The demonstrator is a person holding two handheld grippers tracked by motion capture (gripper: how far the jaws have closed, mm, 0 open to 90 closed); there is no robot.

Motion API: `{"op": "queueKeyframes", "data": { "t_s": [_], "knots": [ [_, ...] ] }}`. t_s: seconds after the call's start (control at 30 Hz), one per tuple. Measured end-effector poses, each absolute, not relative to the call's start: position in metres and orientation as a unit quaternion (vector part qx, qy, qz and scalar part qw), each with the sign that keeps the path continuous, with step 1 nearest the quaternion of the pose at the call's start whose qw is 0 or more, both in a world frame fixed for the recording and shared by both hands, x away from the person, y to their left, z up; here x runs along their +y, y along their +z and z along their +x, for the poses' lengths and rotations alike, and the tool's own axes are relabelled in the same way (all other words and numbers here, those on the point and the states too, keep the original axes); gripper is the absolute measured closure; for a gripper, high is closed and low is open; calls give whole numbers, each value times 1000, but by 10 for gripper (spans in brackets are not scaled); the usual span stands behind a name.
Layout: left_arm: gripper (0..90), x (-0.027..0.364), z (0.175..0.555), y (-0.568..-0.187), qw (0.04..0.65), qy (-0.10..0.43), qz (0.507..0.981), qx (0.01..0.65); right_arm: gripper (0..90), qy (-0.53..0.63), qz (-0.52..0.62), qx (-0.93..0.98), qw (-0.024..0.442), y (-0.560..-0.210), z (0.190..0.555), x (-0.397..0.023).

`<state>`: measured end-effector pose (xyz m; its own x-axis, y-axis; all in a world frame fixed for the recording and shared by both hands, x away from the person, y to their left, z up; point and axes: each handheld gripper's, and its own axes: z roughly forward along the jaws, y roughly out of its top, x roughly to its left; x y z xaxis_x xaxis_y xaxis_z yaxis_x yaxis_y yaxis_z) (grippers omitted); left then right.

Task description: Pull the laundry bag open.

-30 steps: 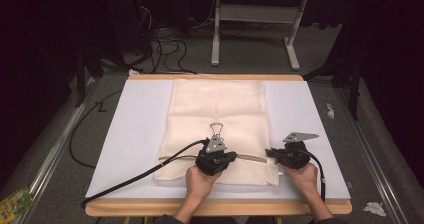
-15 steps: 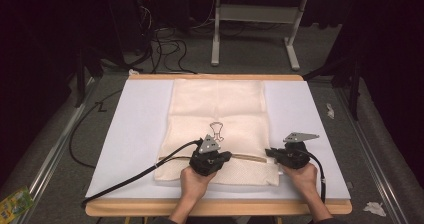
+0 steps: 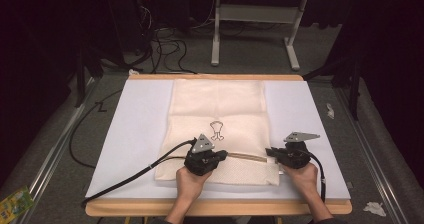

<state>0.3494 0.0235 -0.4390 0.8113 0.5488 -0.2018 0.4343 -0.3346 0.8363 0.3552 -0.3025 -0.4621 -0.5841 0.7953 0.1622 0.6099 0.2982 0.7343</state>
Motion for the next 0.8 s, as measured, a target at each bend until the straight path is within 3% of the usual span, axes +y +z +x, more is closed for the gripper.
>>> {"op": "queueKeyframes", "data": {
  "t_s": [0.8],
  "knots": [
    [871,39,347,-437,489,49,813,313,874,415,437,790,109,-467,355,-303]
  ]
}}
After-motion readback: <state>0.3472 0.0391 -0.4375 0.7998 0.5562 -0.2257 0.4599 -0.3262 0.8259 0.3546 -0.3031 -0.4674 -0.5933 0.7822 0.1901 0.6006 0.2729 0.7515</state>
